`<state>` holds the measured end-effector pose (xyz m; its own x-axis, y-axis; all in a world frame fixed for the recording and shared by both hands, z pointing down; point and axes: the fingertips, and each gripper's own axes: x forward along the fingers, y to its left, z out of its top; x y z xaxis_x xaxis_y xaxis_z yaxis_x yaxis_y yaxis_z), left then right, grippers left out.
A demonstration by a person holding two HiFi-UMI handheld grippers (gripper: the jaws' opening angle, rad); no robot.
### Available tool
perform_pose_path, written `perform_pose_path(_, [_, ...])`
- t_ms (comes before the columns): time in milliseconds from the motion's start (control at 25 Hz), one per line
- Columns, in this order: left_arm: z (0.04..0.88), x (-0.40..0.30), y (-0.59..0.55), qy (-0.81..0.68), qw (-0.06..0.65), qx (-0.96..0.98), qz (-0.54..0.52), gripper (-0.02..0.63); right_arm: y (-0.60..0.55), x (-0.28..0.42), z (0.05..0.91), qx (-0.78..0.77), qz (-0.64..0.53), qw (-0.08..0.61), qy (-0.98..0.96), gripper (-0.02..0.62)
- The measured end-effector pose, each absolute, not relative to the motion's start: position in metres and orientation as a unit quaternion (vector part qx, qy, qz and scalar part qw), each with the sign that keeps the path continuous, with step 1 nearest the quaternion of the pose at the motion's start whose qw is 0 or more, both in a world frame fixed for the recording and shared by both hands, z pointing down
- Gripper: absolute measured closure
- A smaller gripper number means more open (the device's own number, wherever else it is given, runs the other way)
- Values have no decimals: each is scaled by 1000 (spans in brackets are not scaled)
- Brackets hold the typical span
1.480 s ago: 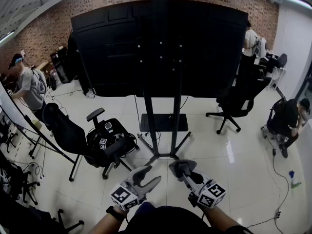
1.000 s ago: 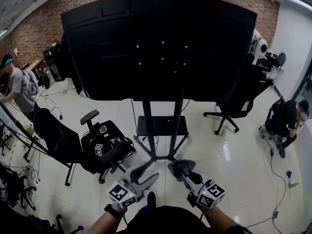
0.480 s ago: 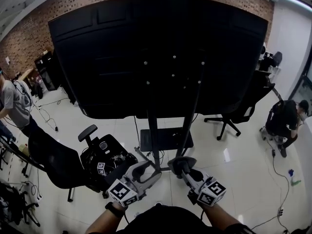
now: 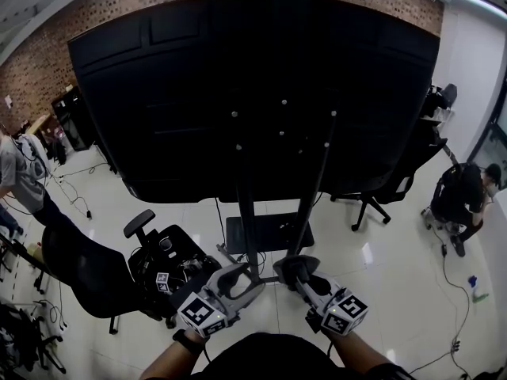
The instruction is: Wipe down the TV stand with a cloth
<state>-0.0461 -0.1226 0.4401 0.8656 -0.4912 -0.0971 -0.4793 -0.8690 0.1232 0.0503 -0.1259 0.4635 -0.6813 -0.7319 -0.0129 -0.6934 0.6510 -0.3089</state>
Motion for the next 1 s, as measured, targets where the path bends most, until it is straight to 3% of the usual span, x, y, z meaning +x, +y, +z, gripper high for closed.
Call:
perform_pose_path(560, [425, -27, -141, -266, 30, 961, -65, 337, -152, 74, 437, -383, -99, 67, 916, 566])
perform_pose_path(1000, [333, -26, -173, -259, -90, 958, -83, 334, -190, 88, 336, -364, 58, 42, 929, 566])
